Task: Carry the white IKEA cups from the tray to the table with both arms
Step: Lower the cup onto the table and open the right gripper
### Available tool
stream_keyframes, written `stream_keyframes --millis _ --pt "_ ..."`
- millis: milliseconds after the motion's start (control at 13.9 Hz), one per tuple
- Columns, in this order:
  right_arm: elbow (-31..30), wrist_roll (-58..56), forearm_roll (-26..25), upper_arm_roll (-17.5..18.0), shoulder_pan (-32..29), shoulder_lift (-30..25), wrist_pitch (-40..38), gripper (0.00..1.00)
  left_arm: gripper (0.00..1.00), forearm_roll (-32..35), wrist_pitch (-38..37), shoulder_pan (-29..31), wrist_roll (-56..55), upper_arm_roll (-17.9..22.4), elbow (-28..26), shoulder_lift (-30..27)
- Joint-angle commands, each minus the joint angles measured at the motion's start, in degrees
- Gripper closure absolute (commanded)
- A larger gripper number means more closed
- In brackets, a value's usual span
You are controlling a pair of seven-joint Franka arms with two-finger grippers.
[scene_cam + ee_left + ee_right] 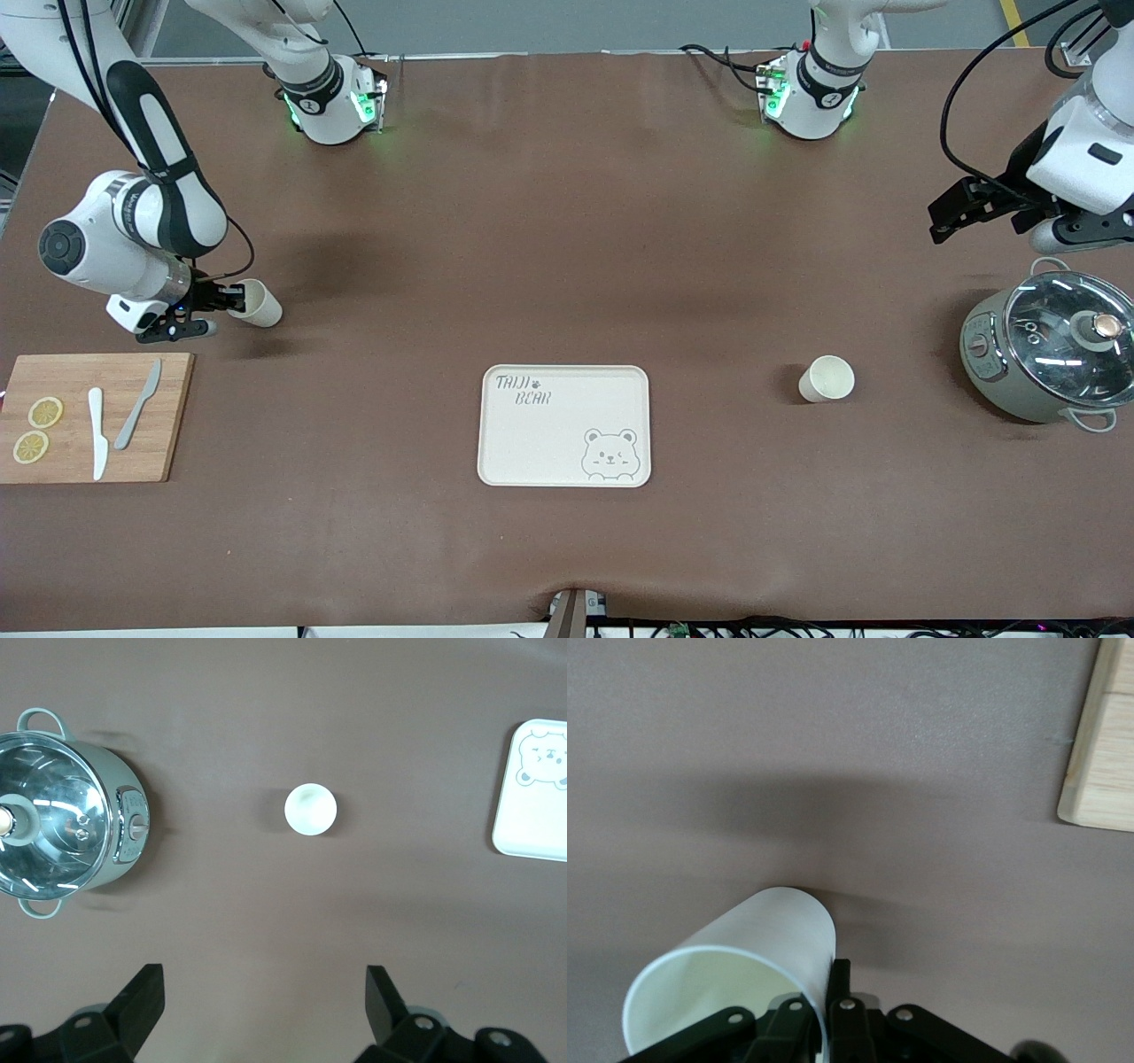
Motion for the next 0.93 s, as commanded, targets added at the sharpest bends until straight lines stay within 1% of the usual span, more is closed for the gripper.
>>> stream_keyframes --millis 0,72,359,502,646,861 --pt "0.99 1.50 -0.35 0.41 0.40 1.30 -0.41 0.00 0.00 -1.46 -0.53 1.30 4.79 0.27 -1.07 -1.34" --pt "1.43 1.68 -0.35 0.41 0.40 1.12 -1.63 0.00 0.00 -1.55 -0.45 1.84 5.94 0.27 -0.89 -0.90" --pt "8.45 1.68 -0.27 0.41 0.31 -0.02 -14.97 0.00 0.00 -1.55 -0.09 2.54 5.78 0.27 -0.63 -0.63" --pt "11.87 2.64 -0.27 0.50 0.84 -1.59 -19.55 0.00 0.00 -1.55 -0.18 3.33 5.42 0.27 -0.54 -0.72" --pt "18.19 4.84 -0.27 0.50 1.37 -1.60 -24.91 0.00 0.00 -1.55 -0.36 3.69 5.95 0.27 -0.71 -0.72" --pt "27.94 5.11 -0.27 0.50 1.72 -1.25 -28.26 0.00 0.00 -1.55 -0.18 3.69 5.95 0.27 -0.62 -0.46"
